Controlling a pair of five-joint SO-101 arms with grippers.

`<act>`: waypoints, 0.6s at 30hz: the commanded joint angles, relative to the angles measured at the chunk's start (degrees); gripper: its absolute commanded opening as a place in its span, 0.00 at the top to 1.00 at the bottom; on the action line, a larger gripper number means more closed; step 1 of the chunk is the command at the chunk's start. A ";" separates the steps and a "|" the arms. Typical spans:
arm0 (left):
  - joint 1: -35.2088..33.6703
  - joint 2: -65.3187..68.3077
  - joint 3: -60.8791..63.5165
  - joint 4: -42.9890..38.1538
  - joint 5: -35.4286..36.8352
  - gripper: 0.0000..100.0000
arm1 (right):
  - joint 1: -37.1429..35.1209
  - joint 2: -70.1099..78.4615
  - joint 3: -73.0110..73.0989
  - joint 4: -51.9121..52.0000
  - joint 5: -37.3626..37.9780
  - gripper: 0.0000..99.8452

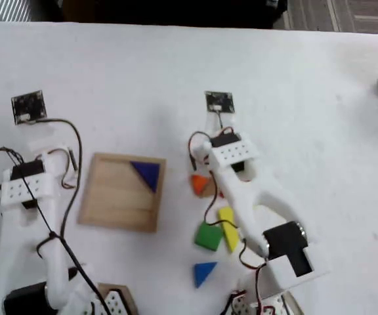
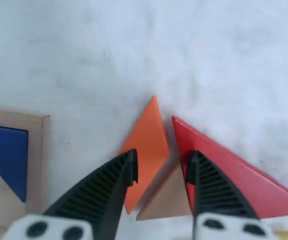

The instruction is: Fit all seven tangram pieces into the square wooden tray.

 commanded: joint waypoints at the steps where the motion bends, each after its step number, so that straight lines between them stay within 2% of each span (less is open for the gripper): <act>1: 1.71 -2.15 -0.35 -1.58 -0.70 0.97 | -2.07 -0.40 -2.64 -1.54 -0.62 0.79; 10: 1.89 -2.07 -0.26 -1.58 -0.79 0.97 | -6.20 1.01 -3.08 -5.49 -3.43 0.77; 15: 1.89 -1.98 -0.26 -1.58 -0.97 0.97 | -5.49 6.55 -7.47 -3.21 -3.78 0.77; 18: 1.89 -1.98 -0.26 -1.58 -3.60 0.97 | -5.58 9.89 -11.34 -0.57 -3.78 0.77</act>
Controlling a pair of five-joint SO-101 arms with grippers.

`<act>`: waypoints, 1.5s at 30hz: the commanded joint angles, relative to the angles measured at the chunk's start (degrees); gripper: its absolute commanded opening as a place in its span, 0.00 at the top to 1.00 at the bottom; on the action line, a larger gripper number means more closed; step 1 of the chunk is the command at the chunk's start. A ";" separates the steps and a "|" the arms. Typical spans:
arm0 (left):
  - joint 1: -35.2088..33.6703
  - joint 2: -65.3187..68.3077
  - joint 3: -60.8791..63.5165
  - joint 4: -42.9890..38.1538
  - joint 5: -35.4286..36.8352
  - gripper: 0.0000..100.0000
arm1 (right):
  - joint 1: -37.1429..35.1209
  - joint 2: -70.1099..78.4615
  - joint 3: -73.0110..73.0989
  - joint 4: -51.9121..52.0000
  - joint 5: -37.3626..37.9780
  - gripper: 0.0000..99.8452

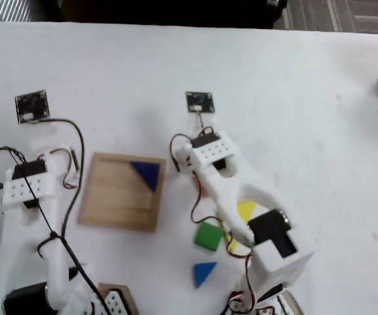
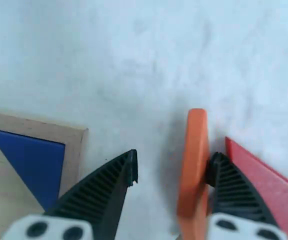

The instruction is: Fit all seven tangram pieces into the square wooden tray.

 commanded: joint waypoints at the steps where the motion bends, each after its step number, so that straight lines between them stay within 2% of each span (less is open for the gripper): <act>1: 1.01 -1.98 -0.26 -1.49 -2.64 0.97 | -0.04 1.80 -6.07 3.38 -0.62 0.77; 6: 1.54 -1.98 -0.26 -1.49 -2.81 0.97 | -0.04 4.35 -9.23 6.55 -0.26 0.88; 15: 1.54 -1.89 -0.09 -1.49 -2.90 0.97 | -0.04 4.35 -9.32 8.31 -0.18 0.89; 21: 3.12 -1.89 0.79 -1.67 -2.99 0.97 | 0.31 4.35 -9.41 8.57 0.62 0.98; 25: 4.26 -2.07 2.37 -4.22 -2.99 0.97 | 0.22 3.12 -9.41 9.63 2.99 0.98; 36: 4.35 -1.98 2.64 -4.31 -2.99 0.97 | -0.66 -9.98 -1.05 9.63 6.24 0.98; 45: 6.29 -1.89 2.81 -4.22 -2.99 0.97 | -1.63 -11.65 1.67 8.92 5.80 0.96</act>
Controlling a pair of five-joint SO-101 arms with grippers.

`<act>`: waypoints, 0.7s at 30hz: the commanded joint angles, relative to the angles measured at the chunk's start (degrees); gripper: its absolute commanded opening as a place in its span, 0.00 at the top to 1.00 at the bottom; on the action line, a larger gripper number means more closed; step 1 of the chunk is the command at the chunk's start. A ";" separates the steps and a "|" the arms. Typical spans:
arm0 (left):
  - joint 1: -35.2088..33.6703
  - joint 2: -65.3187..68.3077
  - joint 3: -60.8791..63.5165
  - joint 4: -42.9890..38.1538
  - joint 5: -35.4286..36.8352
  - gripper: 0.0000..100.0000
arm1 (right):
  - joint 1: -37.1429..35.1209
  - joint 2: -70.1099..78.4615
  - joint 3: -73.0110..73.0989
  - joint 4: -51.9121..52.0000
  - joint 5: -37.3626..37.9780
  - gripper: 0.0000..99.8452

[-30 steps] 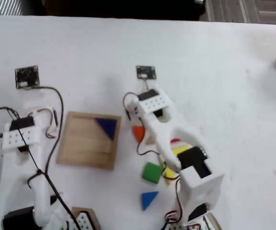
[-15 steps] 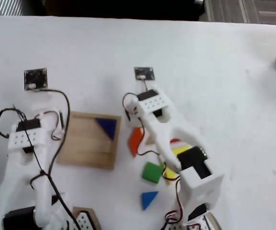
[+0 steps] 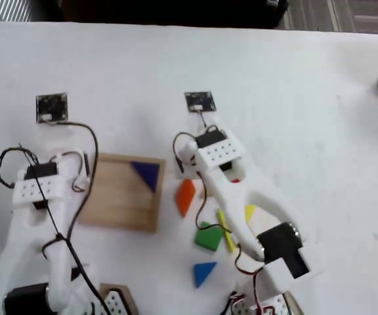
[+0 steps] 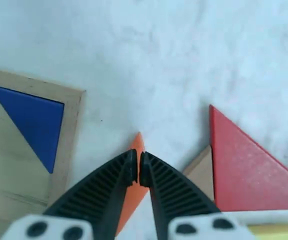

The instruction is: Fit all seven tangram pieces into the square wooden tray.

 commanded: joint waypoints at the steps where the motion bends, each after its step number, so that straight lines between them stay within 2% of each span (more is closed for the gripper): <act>1: 1.98 -1.89 0.26 -1.41 -0.44 0.97 | -1.89 -2.95 0.35 -0.66 0.62 0.93; 7: 2.15 -1.98 0.88 -3.34 -0.44 0.97 | -9.36 -2.95 2.90 -2.42 -3.96 0.79; 15: 2.15 -1.98 0.79 -3.43 -0.44 0.97 | -10.07 1.10 2.73 -4.00 -4.22 0.79; 19: 2.15 -1.98 0.70 -3.43 -0.62 0.97 | -9.89 6.99 -2.55 0.31 -4.22 0.79; 21: 2.15 -1.98 0.70 -3.43 -3.08 0.97 | -9.89 10.07 -5.80 3.12 -4.22 0.79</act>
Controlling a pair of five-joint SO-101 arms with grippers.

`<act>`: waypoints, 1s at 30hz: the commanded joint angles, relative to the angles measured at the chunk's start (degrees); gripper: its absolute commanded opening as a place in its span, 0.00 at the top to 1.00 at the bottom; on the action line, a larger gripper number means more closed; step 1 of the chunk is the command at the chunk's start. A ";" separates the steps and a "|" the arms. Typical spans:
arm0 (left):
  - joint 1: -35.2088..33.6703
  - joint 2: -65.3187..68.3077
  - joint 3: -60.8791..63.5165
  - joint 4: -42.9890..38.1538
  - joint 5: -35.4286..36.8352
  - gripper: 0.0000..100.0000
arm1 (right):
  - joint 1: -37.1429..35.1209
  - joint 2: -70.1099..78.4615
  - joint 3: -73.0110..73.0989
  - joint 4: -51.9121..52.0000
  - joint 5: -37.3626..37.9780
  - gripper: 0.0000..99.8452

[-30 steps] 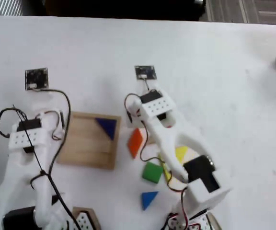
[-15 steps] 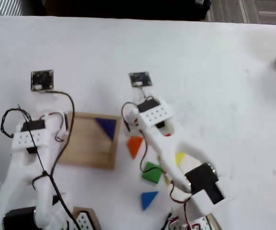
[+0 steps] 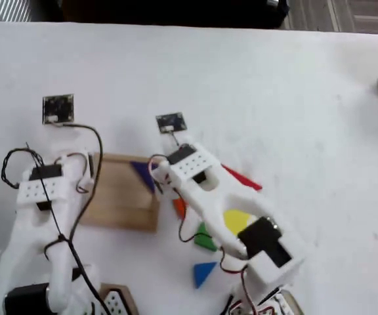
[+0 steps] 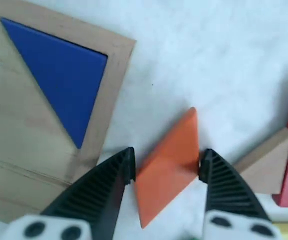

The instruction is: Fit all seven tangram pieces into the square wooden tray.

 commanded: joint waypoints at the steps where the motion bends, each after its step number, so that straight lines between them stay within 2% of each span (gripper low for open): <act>1: 0.84 -1.98 -0.79 -1.32 -3.78 0.97 | -0.40 3.56 -6.68 4.53 -0.53 0.79; 9: 0.84 -1.98 -0.88 -1.32 -5.01 0.97 | -0.84 8.40 -12.13 8.75 1.58 0.79; 16: 0.84 -1.98 -0.79 -1.32 -5.10 0.97 | -1.01 8.31 -13.19 8.66 4.48 0.99; 22: 0.84 -1.98 -0.70 -1.32 -5.19 0.97 | -4.09 5.14 -13.63 11.21 16.62 0.96; 24: 0.84 -1.98 -0.70 -1.32 -5.19 0.97 | -4.35 2.68 -13.54 13.85 17.49 0.93; 28: 0.84 -1.98 -0.70 -1.32 -5.19 0.97 | -4.18 -2.86 -10.02 16.48 17.85 0.81; 30: 0.84 -1.98 -0.70 -1.32 -5.19 0.97 | -4.62 -5.76 -6.15 16.40 17.85 0.80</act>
